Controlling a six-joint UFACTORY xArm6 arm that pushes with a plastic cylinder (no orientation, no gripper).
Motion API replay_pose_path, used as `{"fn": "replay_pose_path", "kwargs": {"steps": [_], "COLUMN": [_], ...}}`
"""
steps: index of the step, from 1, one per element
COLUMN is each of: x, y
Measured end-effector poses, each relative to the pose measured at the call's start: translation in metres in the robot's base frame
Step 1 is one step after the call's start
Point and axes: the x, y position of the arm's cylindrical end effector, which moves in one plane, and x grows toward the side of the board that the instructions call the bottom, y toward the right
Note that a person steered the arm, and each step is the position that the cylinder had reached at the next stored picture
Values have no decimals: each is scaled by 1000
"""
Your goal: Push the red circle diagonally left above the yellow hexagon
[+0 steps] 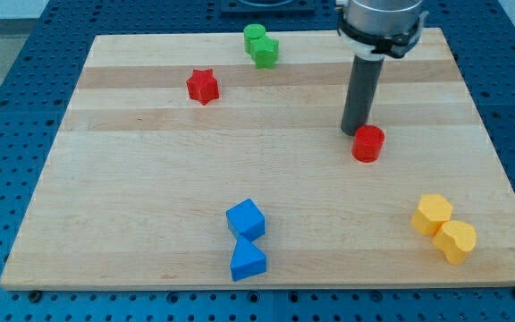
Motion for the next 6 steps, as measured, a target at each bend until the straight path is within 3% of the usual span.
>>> {"fn": "replay_pose_path", "kwargs": {"steps": [2,6], "x": [-6,66], "y": [1,2]}}
